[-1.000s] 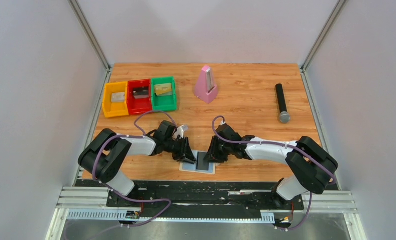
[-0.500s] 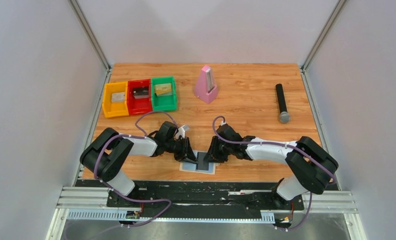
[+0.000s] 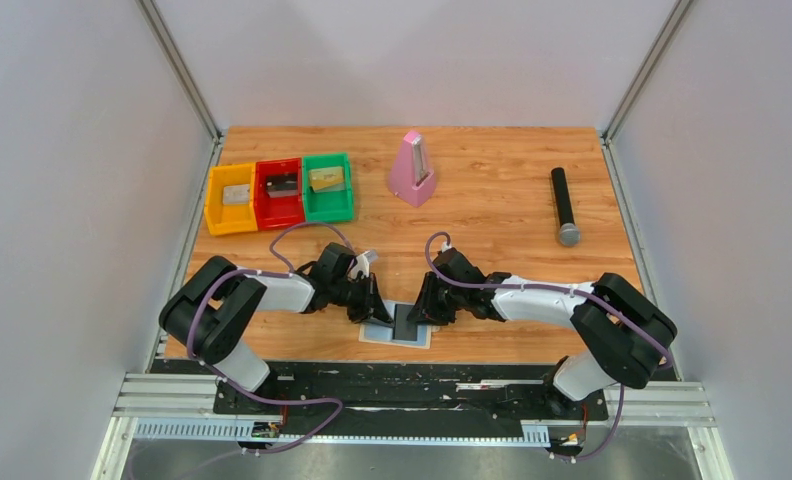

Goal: Take the credit cards out of the card holder
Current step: Remove the credit card from the card holder.

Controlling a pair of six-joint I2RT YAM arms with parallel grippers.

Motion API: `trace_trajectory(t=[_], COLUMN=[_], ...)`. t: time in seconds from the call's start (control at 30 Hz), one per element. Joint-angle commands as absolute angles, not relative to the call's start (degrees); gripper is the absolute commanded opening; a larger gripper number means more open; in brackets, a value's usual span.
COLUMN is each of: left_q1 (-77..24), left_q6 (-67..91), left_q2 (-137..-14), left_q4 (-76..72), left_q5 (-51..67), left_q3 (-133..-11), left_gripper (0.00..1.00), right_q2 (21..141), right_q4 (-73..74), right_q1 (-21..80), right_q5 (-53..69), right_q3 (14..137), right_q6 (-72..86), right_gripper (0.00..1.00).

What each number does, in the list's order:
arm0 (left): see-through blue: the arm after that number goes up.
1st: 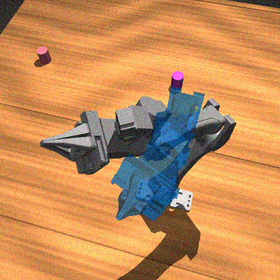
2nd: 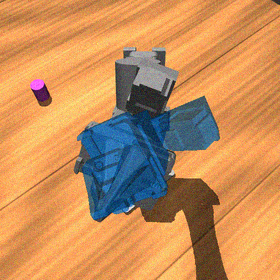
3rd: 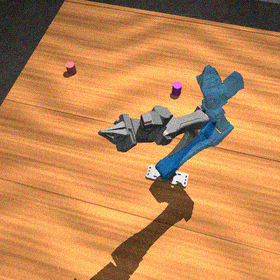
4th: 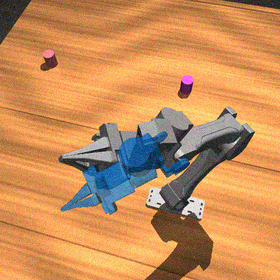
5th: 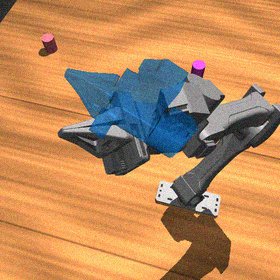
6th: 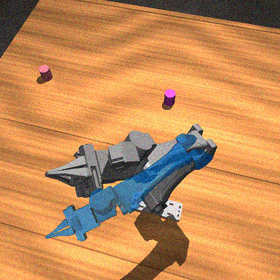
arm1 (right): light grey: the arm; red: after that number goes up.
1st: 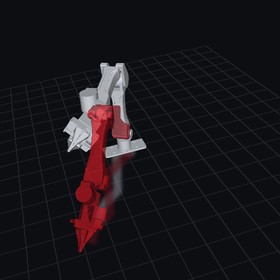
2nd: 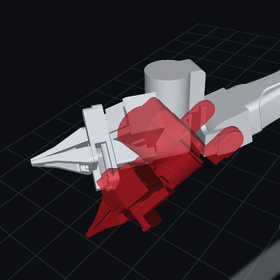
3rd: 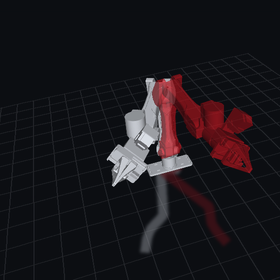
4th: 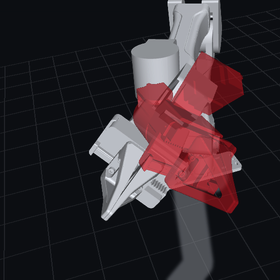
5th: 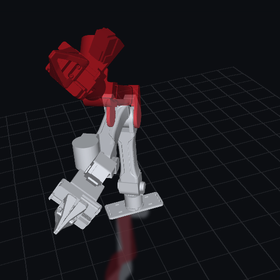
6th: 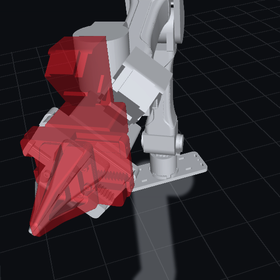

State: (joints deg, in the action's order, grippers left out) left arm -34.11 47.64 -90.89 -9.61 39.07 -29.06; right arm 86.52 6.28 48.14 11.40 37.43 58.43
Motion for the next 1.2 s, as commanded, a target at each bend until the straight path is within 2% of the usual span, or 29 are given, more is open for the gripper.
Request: trace_trajectory(t=[0.0,0.37,0.4,0.5,0.57,0.63,1.17], left_q1=[-34.63,-34.60,-34.57,-34.61,-34.62,-34.55,-35.02], left_q6=[44.16,43.68,44.21,45.76,46.76,47.41,48.34], left_q2=[-88.94,-84.38,-84.33,-84.31,-84.83,-85.89,-90.11], left_q4=[-4.18,0.61,-1.01,-4.85,-7.00,-8.98,-11.79], left_q5=[35.71,32.52,32.87,35.08,35.87,36.77,37.11], left_q3=[-30.62,-31.60,-31.49,-30.25,-29.68,-29.35,-29.09], left_gripper=[0.00,0.00,0.02,0.22,0.28,0.30,0.31], right_q2=[87.31,85.92,85.86,86.23,86.82,87.14,87.45], right_q4=[8.02,9.07,9.06,8.79,8.04,7.24,5.71], right_q1=[48.34,48.25,48.27,48.24,48.26,48.27,48.31], right_q5=[8.07,7.60,7.64,7.73,8.33,8.90,9.65], right_q3=[35.43,35.68,35.68,35.72,35.62,35.38,35.38], right_q6=[57.62,57.05,57.06,56.94,56.94,57.11,56.87], right_gripper=[0.27,0.27,0.27,0.27,0.27,0.27,0.26])
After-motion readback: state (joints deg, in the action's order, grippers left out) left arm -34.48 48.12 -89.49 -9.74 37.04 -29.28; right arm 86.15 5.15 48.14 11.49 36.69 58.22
